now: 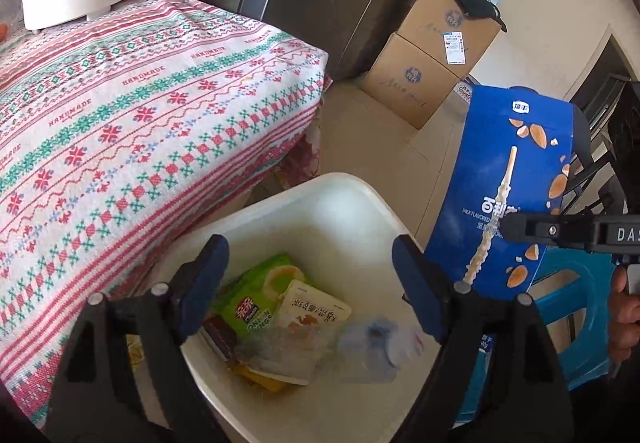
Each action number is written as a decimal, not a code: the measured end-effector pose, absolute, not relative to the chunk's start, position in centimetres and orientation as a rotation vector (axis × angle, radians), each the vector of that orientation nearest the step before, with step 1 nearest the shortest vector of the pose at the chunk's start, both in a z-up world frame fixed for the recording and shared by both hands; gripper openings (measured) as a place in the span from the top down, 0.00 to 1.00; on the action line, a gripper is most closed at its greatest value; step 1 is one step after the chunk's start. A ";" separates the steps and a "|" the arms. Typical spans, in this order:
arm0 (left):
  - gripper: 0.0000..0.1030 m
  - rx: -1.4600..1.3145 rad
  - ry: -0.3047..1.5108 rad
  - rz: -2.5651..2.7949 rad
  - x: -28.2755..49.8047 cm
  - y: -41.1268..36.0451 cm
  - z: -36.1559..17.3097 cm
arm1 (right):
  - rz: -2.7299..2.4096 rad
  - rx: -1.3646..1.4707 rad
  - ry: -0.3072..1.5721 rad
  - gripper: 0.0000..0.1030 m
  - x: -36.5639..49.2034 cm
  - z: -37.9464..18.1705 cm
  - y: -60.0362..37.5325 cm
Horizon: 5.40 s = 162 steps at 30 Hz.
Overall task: Collect trash
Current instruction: 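Carry both items to the white bin and open the left tool to drop the bottle, then lower the blue biscuit box into the bin and open the right tool, then reach the left tool to the white milk bottle and close on it, then lift the white milk bottle with the left tool, then grasp the red drink can with the right tool and lift it while the left tool holds the bottle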
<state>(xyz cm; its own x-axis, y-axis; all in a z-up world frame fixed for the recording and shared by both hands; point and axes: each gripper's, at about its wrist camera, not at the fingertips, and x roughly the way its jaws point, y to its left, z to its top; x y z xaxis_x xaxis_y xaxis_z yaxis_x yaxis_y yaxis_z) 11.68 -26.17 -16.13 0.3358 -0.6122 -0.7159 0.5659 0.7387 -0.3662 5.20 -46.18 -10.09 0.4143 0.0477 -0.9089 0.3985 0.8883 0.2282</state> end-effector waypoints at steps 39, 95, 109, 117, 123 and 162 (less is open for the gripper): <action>0.04 0.156 0.928 -0.558 13.0 -11.9 -6.9 | -0.172 0.531 1.270 0.43 9.0 -14.4 -43.5; 0.23 0.717 1.205 -0.608 33.1 -2.9 -15.2 | -0.068 0.128 1.130 0.23 17.7 -7.7 -31.9; 0.50 0.319 1.247 -0.452 27.1 1.0 -12.9 | -0.041 0.167 1.093 0.23 17.8 -6.3 -30.9; 0.51 -0.065 1.072 -0.335 21.9 6.1 -5.3 | -0.017 0.163 1.036 0.23 18.3 -5.0 -29.1; 0.51 -0.216 0.953 -0.251 19.4 9.7 -3.3 | 0.013 0.065 1.054 0.23 19.1 -6.3 -26.0; 0.51 -0.486 0.893 -0.058 23.9 17.8 -4.9 | 0.457 -0.079 0.933 0.38 46.9 -16.5 -2.3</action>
<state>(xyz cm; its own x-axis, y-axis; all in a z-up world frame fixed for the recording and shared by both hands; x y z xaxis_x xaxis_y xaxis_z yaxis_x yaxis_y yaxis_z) 23.90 17.82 -4.92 0.6331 -0.2475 -0.7334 -0.1504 0.8901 -0.4302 46.94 -2.30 -16.53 0.5074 0.3447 -0.7898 -0.4123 0.9019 0.1287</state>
